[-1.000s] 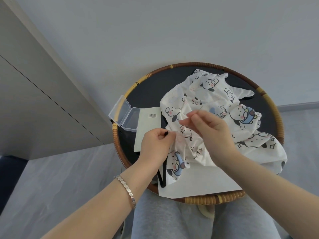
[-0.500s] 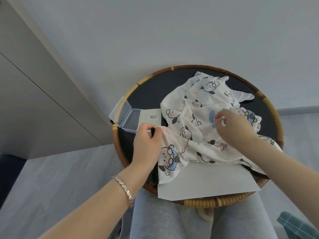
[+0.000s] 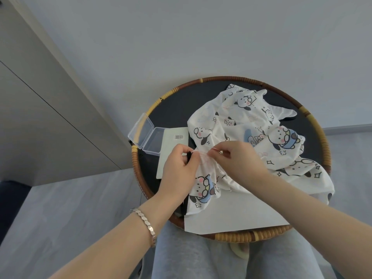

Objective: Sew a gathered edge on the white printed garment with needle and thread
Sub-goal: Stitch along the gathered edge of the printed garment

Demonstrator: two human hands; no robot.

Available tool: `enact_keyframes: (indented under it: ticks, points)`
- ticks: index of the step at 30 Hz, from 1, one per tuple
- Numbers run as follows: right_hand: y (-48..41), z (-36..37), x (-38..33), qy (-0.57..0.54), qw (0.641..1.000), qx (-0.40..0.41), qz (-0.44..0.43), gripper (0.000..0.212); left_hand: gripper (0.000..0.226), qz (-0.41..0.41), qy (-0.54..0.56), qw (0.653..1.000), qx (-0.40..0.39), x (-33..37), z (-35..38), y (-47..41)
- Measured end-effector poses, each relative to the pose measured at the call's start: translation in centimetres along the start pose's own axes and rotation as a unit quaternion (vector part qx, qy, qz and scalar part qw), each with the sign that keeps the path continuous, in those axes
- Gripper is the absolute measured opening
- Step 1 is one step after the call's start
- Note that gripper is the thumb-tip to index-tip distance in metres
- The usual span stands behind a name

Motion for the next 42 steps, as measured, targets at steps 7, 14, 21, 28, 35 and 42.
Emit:
enact_keyframes:
  ticks: [7,14,21,28,35,42]
  points:
    - [0.7,-0.2,-0.2,0.021,0.998,-0.033,-0.05,0.021,0.014,-0.015,0.02,1.0,-0.014,-0.3,0.7,0.1]
    - [0.9,0.2,0.1,0.195,0.979,0.017,-0.055,0.032,0.01,-0.032,0.033,0.999,-0.017,-0.2,0.9,0.2]
    - [0.2,-0.2,1.5,0.152,0.988,-0.003,0.021,0.031,0.011,-0.022,-0.001,0.999,0.032,-0.4,-0.2,0.0]
    - [-2.7,-2.8,7.1,0.451,0.884,-0.016,0.126,0.025,0.009,-0.019,-0.024,0.997,0.072,-0.5,-1.1,-0.2]
    - [-2.1,-2.4,4.3,0.177,0.98,0.019,0.084,0.031,0.009,-0.019,-0.021,0.998,0.065,-0.7,-1.0,0.0]
    - [-0.1,0.4,-1.1,0.029,0.995,-0.099,-0.002,0.021,0.008,0.009,-0.017,0.999,0.032,-0.2,-0.9,0.1]
Point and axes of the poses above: each hand's wrist, its own y-axis away from the middle knuckle, its own z-axis out of the palm, x = y × z, the point moved 4 cm from there along -y, towards the middle knuckle, and after that the axes turned 14 degrees about z, right-handed, at the moved point
